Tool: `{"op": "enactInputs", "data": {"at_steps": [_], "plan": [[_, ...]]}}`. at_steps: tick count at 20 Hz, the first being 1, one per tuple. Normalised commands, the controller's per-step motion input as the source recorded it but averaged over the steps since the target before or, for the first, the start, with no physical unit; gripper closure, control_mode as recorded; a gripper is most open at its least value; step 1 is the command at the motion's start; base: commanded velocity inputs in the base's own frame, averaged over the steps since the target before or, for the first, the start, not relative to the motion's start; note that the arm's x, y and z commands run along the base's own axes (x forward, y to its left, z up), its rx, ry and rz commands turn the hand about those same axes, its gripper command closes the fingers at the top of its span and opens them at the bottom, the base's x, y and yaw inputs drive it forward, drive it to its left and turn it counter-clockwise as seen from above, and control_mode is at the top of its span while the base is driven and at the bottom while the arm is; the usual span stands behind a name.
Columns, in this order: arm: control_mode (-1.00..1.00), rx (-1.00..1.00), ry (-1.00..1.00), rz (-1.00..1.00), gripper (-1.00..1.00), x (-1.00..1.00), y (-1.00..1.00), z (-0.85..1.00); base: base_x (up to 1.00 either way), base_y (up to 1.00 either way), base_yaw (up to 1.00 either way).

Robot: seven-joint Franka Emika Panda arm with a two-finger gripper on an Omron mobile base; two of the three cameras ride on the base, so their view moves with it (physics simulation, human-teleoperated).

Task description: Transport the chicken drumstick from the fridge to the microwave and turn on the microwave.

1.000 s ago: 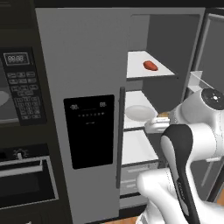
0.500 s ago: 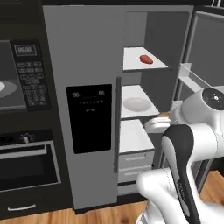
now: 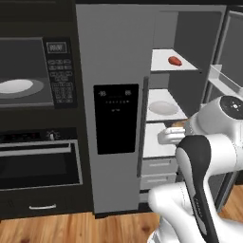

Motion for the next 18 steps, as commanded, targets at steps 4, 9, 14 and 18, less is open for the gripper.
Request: {"op": "enactInputs", "data": {"at_steps": [4, 9, 14, 18], "plan": [[1.00, 0.00, 0.00, 0.00, 1.00, 0.00, 0.00, 0.00, -0.03, 0.49, 0.02], [1.00, 0.00, 0.00, 0.00, 1.00, 0.00, 0.00, 0.00, 0.00, 0.54, 0.00], [1.00, 0.00, 0.00, 0.00, 1.00, 0.00, 0.00, 0.00, 0.00, 0.45, 0.00], [1.00, 0.00, 0.00, 0.00, 1.00, 0.00, 0.00, 0.00, 0.10, 0.40, 0.00]]}}
